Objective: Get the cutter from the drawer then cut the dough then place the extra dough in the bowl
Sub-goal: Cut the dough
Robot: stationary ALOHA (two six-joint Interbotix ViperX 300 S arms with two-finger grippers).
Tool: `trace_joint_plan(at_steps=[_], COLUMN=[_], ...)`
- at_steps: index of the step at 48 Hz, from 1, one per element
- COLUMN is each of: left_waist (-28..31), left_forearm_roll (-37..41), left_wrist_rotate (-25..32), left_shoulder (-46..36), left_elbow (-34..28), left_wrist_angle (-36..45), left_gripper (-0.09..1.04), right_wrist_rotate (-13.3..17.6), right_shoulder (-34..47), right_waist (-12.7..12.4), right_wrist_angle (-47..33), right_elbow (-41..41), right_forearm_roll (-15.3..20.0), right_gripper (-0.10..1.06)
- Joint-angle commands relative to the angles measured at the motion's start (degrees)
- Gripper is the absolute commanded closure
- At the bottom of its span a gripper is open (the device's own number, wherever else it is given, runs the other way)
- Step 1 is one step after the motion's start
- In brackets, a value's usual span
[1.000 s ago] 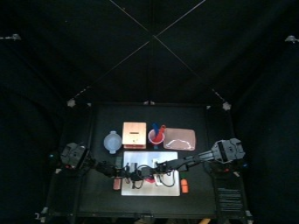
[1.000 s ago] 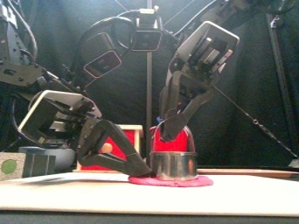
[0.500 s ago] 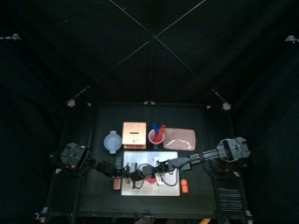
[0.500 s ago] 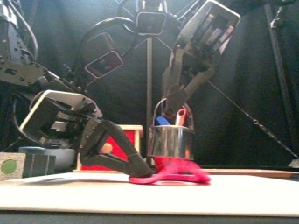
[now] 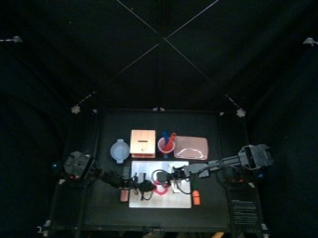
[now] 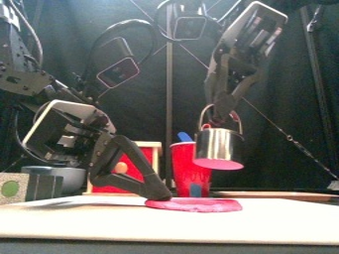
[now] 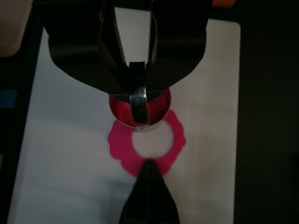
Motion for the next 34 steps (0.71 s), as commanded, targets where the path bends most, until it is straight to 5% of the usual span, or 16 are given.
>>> trace_joint_plan(at_steps=[1,20,34], left_waist=[0.35,1.85,2.81], left_forearm_roll=[-0.53,-2.20,-2.29], left_wrist_rotate=[0.09,0.62,0.70], left_shoulder=[-2.64,-10.02,-12.22], left_elbow=[1.32,5.62,6.06], left_wrist_angle=[0.35,0.26,0.35], left_gripper=[0.51,0.51,0.50], right_wrist_rotate=[0.00,0.44,5.89], right_shoulder=[-3.52,-4.57,-4.48], right_waist=[-1.41,-3.69,-4.13], right_wrist_angle=[-0.44,-3.87,-4.66], right_elbow=[2.20,9.67,9.93], right_forearm_roll=[0.09,1.32,-0.88], right_gripper=[0.38,0.37,0.26])
